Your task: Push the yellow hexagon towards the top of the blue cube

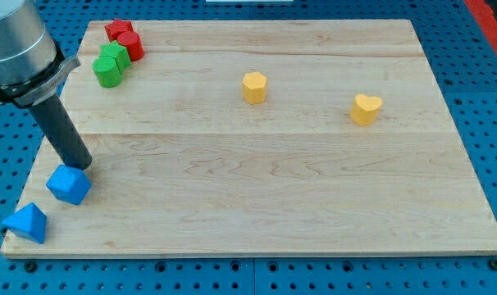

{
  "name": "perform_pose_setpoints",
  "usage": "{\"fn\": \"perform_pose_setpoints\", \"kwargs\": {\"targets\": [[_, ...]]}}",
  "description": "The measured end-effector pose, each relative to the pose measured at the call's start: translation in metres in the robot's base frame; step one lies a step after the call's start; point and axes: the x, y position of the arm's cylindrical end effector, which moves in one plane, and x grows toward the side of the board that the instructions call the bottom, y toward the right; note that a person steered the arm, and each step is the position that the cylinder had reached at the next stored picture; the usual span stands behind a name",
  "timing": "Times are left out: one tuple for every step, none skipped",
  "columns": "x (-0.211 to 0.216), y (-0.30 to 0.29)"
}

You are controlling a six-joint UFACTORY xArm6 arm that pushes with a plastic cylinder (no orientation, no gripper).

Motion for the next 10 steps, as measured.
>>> {"fn": "perform_pose_setpoints", "kwargs": {"targets": [[0.007, 0.017], [-0.022, 0.116], [-0.082, 0.217], [-0.146, 0.264], [-0.165, 0.256], [-0.173, 0.248], [-0.179, 0.194], [-0.191, 0.161], [-0.167, 0.124], [-0.135, 0.143]]}}
